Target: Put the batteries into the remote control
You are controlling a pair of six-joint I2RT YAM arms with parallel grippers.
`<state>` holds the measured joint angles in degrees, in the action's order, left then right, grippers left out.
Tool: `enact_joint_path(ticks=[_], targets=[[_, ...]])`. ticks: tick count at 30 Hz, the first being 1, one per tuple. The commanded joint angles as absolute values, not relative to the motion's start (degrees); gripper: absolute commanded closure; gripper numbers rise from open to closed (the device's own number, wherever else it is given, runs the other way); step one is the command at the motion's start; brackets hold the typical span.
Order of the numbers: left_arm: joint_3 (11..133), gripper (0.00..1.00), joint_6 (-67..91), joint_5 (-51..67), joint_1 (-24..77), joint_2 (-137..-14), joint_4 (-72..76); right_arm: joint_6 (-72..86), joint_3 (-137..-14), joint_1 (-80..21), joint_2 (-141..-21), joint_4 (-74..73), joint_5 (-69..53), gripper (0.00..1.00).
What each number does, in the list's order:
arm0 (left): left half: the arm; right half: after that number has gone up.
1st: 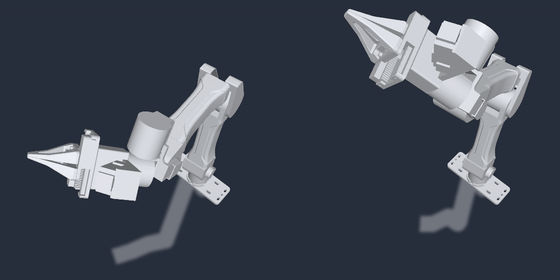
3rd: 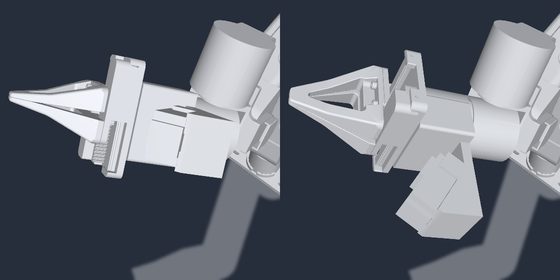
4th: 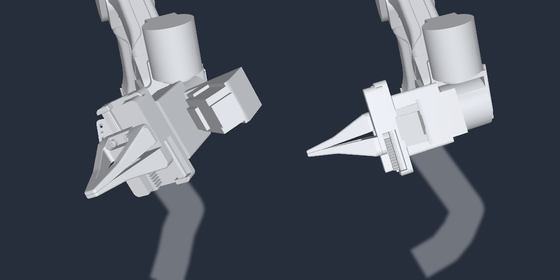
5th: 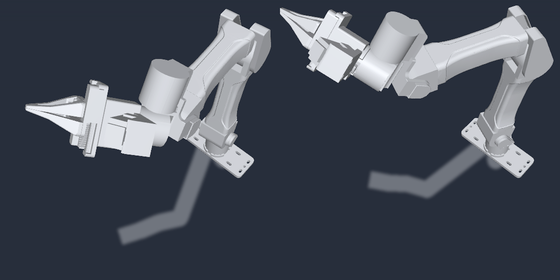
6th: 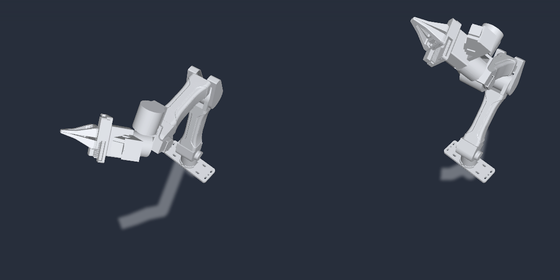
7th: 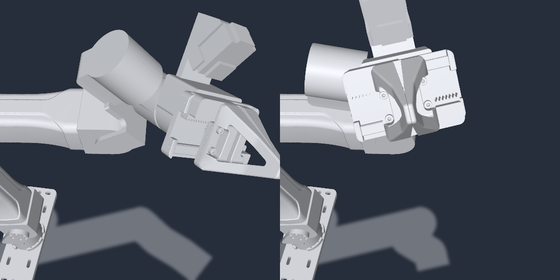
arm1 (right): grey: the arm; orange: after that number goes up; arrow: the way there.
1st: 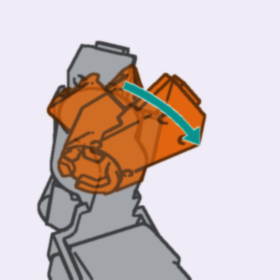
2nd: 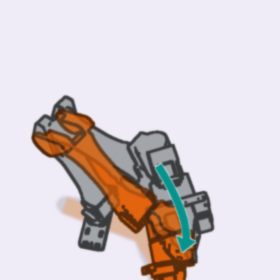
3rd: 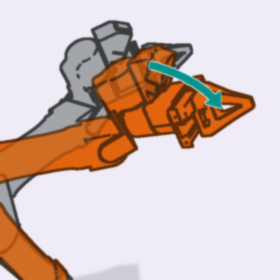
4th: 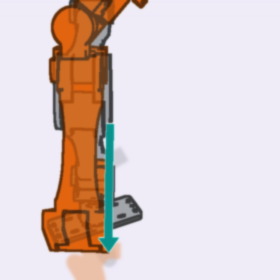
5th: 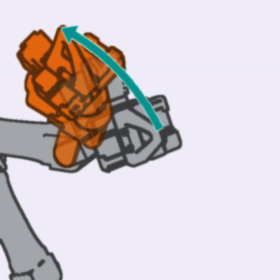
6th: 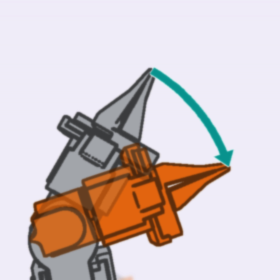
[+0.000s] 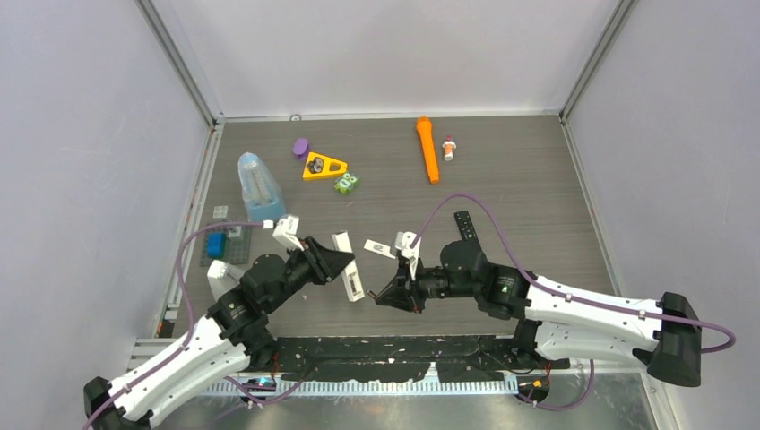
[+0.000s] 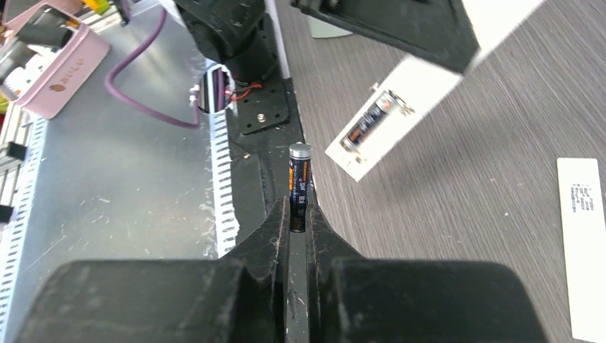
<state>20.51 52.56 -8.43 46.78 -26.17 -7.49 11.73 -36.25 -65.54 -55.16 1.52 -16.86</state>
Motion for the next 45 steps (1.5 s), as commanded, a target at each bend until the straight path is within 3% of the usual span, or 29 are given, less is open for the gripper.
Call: enact_joint_path(ticks=[1, 6, 16, 25, 45], targets=[[20.77, 1.00, 52.22, 5.54, 46.41, -31.41, 12.65, 9.28, -38.96, -65.59, -52.00, 0.65, -23.73, 0.95], [20.39, 1.00, 54.31, 11.23, 46.41, -36.54, 23.84, 11.92, -37.28, -65.58, -47.14, 0.83, -21.15, 0.94], [12.15, 1.00, 70.63, 4.48, 46.46, -39.21, 41.66, 24.56, -55.39, -65.57, -50.70, -27.04, -1.64, 0.93], [8.77, 1.00, 78.82, -2.71, 46.45, -37.59, 40.94, 31.49, -65.85, -66.35, -58.52, -38.48, 1.67, 0.88], [6.03, 1.00, 81.74, -5.98, 46.45, -36.35, 38.98, 31.38, -72.86, -69.86, -71.64, -41.17, 6.80, 0.84]])
